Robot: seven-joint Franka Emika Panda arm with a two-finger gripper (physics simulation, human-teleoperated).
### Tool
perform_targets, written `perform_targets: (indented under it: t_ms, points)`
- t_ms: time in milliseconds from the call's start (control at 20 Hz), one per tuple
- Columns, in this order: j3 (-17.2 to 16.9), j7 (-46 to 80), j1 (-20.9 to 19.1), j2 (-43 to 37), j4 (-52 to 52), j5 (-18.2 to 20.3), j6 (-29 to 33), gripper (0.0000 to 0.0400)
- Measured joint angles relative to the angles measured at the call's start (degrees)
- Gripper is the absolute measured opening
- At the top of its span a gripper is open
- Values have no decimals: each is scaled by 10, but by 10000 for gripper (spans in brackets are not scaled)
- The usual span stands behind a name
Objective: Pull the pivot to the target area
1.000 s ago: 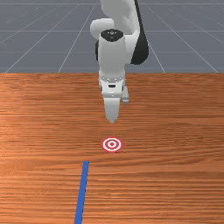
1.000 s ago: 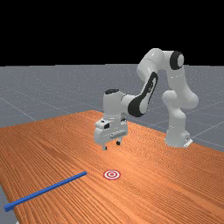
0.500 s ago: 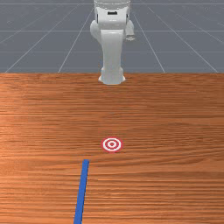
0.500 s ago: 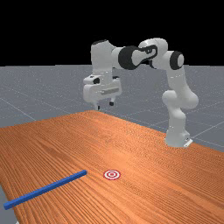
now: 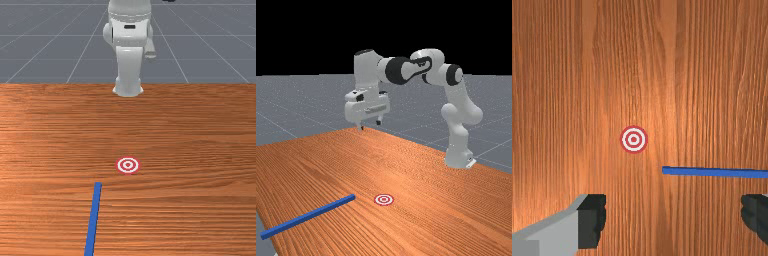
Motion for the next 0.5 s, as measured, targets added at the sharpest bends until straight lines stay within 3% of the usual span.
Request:
perform_targets:
  t_ms: [100,300,450,500]
  points:
    - [-2,12,0,-24,-48,1,46,400]
    - [-3,7,-3,-24,-48,2,46,400]
    - [-2,-3,-5,3,1,1,-2,400]
    - [3,-41,-8,-21,-47,-4,44,400]
